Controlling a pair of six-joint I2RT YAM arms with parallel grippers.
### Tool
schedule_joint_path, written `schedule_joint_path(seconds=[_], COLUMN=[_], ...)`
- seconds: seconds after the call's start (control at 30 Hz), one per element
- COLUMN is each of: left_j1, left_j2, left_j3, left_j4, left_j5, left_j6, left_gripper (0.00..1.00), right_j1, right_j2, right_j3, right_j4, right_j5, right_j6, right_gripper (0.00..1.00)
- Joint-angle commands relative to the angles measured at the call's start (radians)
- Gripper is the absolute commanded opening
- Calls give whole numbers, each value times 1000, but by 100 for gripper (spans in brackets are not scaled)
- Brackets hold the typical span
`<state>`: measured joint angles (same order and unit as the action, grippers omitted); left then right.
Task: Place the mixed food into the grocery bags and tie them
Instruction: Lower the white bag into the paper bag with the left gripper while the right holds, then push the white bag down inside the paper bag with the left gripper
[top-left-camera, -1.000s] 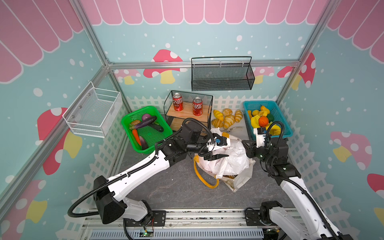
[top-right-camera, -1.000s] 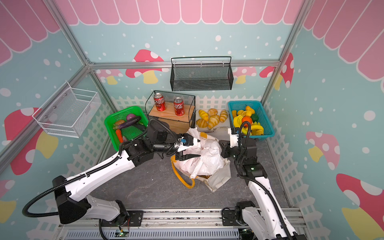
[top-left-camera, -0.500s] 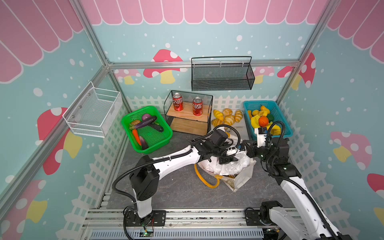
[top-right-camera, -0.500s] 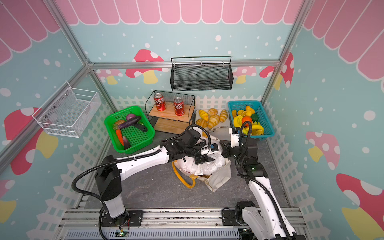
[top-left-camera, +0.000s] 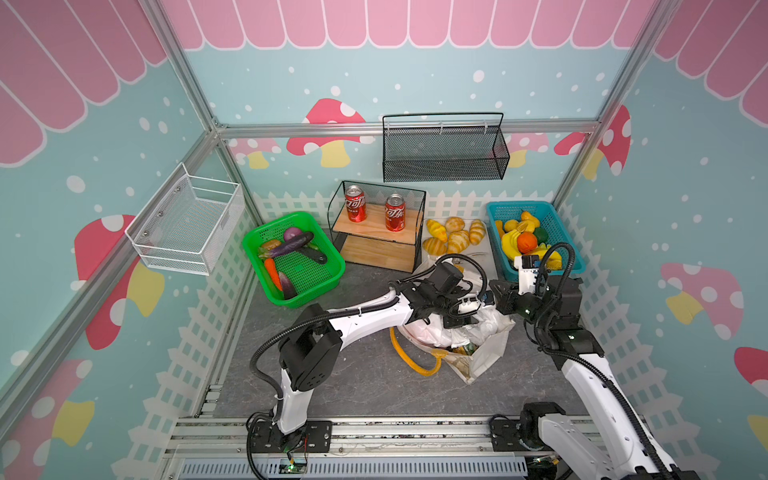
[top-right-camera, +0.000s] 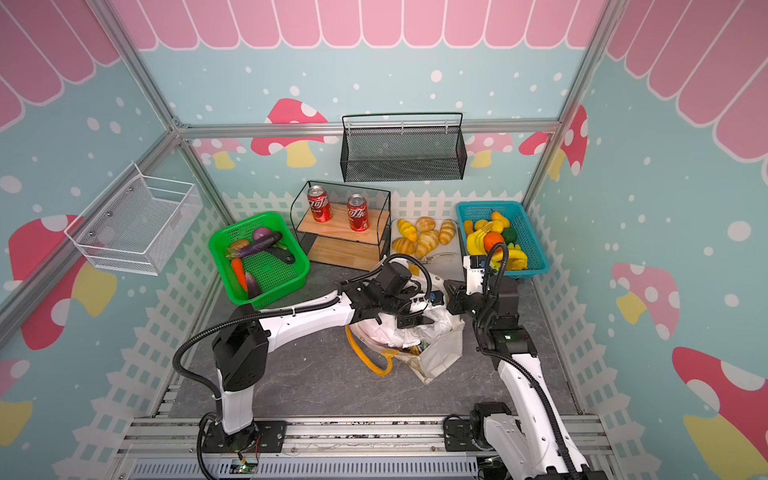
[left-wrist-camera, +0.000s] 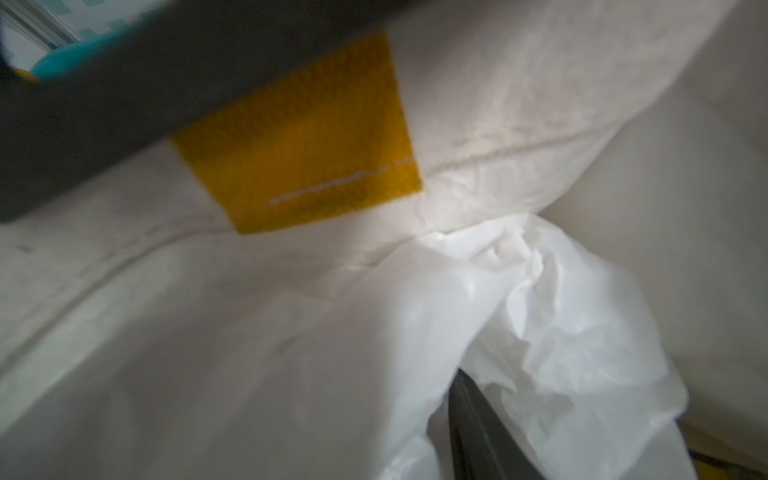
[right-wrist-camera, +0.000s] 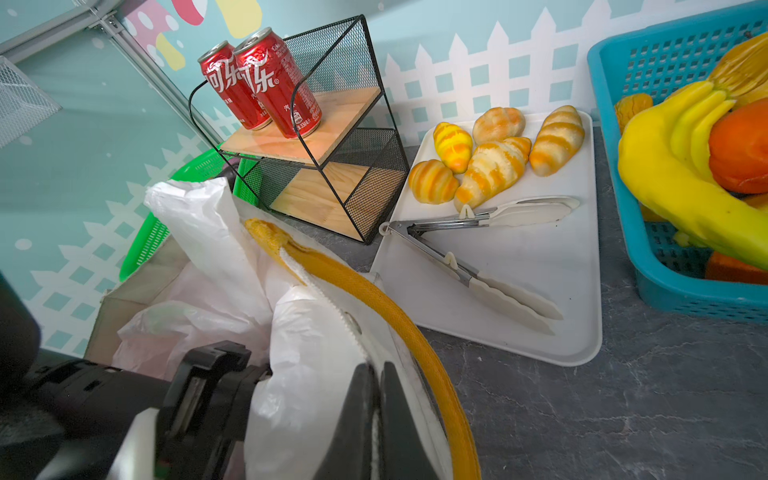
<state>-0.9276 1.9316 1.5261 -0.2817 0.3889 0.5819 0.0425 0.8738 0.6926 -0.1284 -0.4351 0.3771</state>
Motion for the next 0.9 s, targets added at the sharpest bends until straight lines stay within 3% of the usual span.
schedule_joint_path(seconds=[0.0,0.17,0.3,0.43,0.63,0.7,0.87], left_j1=[15,49,104,143,143,139,112], left_j2=[-159,-350,-472,-533,-403,-349,-196], left_j3=[-80,-211,-315,-388,-284,-253,-165], left_j4=[61,133,117,35,-178,-186,-186], left_j5=[42,34,-31,-116,-197,-210,-232], left_j6=[-70,-174,-299,-307,-234,-206,-104], left_gripper=[59,68,68,64,52,46,45], right_j1=[-16,-21,-22,-23,-22,-22,-23], right_j2=[-21,-22,-25,-21,-10,-10,10], right_j3=[-14,-19,-17,-15,-6,-5,-10], right_j4=[33,35,33,36,43,44,44], right_j5=[12,10,6,2,-1,-1,-7], right_j6=[2,-4,-9,-13,-12,-8,-4], right_gripper=[0,0,0,0,0,0,0])
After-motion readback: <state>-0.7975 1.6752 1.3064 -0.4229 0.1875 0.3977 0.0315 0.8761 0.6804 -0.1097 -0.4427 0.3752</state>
